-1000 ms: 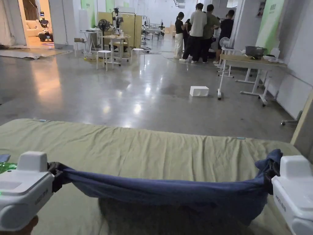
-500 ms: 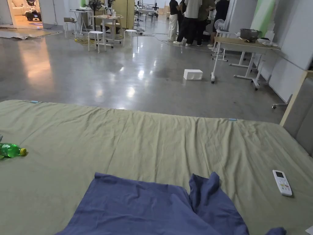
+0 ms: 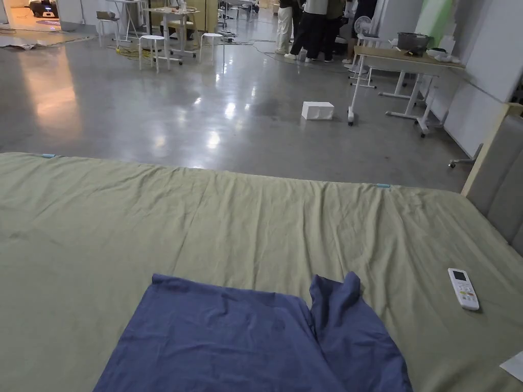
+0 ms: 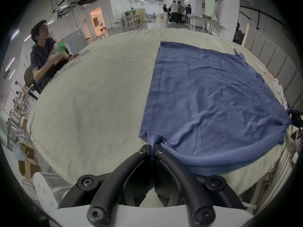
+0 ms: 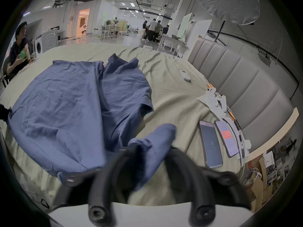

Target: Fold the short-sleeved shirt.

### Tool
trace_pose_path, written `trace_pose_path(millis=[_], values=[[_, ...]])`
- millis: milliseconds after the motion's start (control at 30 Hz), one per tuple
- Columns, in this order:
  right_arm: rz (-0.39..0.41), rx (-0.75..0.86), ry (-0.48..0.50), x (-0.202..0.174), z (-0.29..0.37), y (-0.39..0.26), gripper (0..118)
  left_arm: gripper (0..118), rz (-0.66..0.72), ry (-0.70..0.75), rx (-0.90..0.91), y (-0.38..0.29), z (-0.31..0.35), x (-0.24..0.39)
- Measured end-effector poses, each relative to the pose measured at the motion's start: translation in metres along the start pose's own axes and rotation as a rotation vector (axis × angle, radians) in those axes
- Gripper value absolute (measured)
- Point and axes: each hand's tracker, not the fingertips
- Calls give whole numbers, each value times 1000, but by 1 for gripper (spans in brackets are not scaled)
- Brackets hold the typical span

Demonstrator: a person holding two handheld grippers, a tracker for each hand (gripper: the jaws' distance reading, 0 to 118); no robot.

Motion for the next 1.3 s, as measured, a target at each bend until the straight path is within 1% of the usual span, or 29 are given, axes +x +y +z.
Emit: trace_pose_path(millis=[33,67,133,167,200,267,400,467,533,567,600,633,667,700,767,800,833,900,933,967,1033,1100,1233,1300], values=[[-6,5,3,1,1,3,74,21,31,-12,-9,9,23,14],[-20,14,9,2,3,7,78,29,42,-13,-1,10,26,18],[-49,65,-9,1,13,18,79,57,59,-42,44,17,30,18],[-52,94,-14,0,18,26,79,68,53,-36,103,25,27,12],[-51,143,-20,-3,23,36,83,74,46,-48,154,31,34,15],[-56,240,-18,-10,17,47,91,74,29,-57,248,47,47,26],[-94,402,23,-24,20,85,91,74,27,-74,439,86,69,40],[-119,488,19,-31,26,103,91,74,27,-89,538,105,84,51],[-146,568,17,-38,35,120,90,72,29,-65,644,120,95,59],[-144,613,3,-41,39,129,88,70,30,-55,694,126,97,62],[-134,653,-16,-43,43,137,84,66,36,-48,728,132,102,65],[-154,657,-13,-47,46,143,80,60,36,-47,764,138,108,68],[-152,700,-13,-48,50,149,75,52,30,-43,800,142,116,73],[-151,720,-7,-49,52,154,66,42,22,-33,824,145,123,77],[-156,719,2,-52,54,165,51,19,-10,1,863,152,129,83],[-158,725,3,-53,54,169,39,12,-16,19,866,154,130,85],[-164,733,11,-53,54,172,26,8,-21,46,875,156,131,86],[-163,744,2,-55,52,177,7,5,-13,33,871,160,131,85],[-159,748,6,-54,51,179,4,2,-4,15,870,161,129,83],[-163,756,15,-54,50,180,1,2,6,12,869,161,127,83],[-163,763,32,-53,47,181,0,0,14,33,844,162,124,83],[-159,768,49,-53,45,181,0,0,10,21,845,159,120,79],[-146,771,52,-54,40,182,0,0,3,22,829,156,110,74],[-161,755,69,-52,36,182,0,0,-4,7,794,159,99,69]])
